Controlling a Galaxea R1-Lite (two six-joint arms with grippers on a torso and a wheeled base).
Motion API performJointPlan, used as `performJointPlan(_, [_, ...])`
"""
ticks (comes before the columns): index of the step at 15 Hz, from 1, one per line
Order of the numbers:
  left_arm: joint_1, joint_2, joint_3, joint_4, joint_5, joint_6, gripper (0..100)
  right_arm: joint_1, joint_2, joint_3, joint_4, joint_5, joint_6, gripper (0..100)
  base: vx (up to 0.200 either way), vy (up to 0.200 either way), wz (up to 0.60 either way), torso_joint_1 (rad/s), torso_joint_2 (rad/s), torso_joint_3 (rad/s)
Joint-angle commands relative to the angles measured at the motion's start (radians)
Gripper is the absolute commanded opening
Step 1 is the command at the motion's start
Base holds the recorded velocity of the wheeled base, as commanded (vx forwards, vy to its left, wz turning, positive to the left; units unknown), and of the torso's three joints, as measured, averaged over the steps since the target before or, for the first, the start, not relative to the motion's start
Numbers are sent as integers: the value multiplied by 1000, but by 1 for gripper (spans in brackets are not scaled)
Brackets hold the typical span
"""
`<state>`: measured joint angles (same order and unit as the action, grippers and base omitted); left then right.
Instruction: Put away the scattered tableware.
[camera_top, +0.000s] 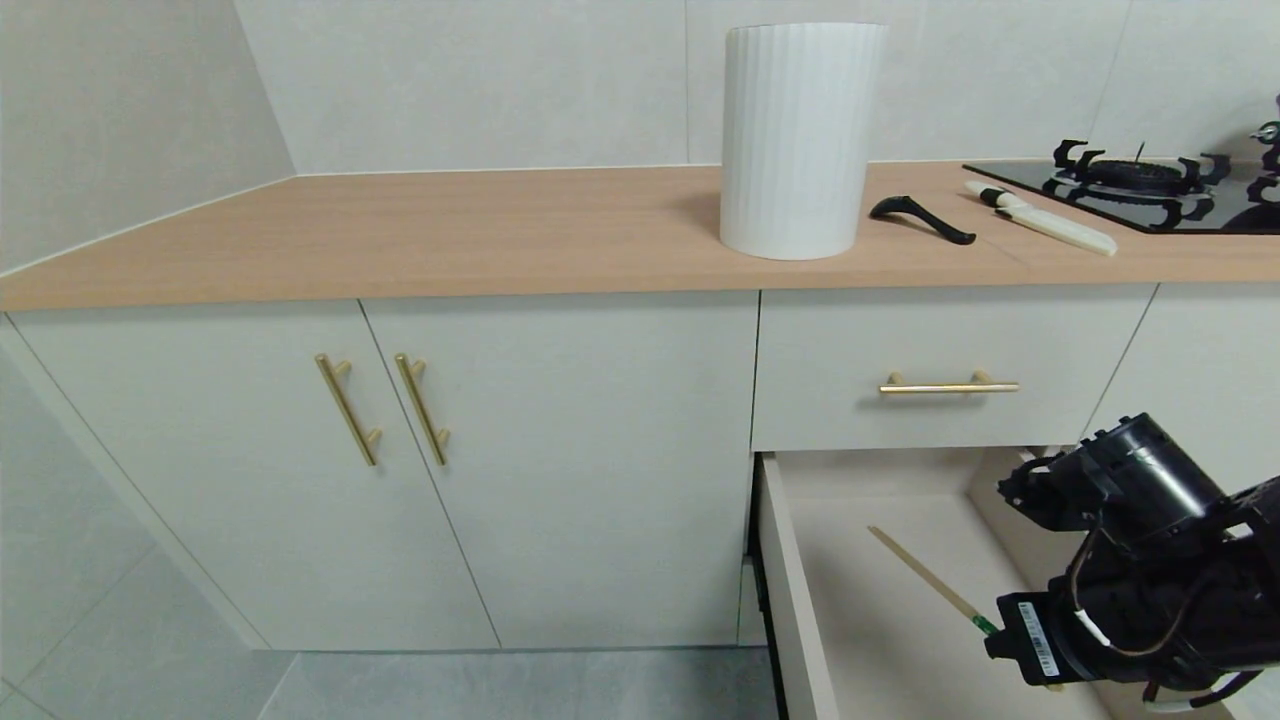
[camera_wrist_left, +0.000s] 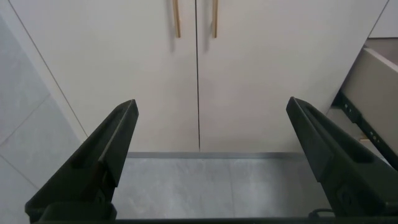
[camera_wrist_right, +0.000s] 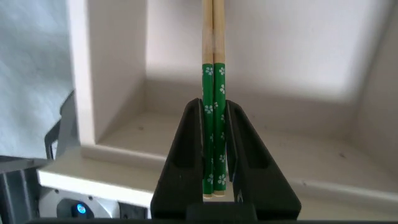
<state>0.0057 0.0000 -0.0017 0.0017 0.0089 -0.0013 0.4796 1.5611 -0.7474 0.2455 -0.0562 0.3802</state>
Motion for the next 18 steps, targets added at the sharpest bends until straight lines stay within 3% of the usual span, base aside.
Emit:
performJointPlan(1, [0,0,0,0,0,0,100,1,62,-10,-46,-1,-6,0,0,0,0,0,0,0])
performJointPlan(6, [0,0,0,0,0,0,100,-1,367,-158,-118,-102,-55,0,0,0,0,0,0,0])
performJointPlan(13, [0,0,0,0,0,0,100,1,656,-156,-385,-119,-52,0,0,0,0,0,0,0])
performJointPlan(16, [0,0,0,0,0,0,100,1,731,-156,-433,-142,-50,0,0,0,0,0,0,0])
performJointPlan(18, [0,0,0,0,0,0,100,1,787,-153,-494,-194,-50,0,0,0,0,0,0,0])
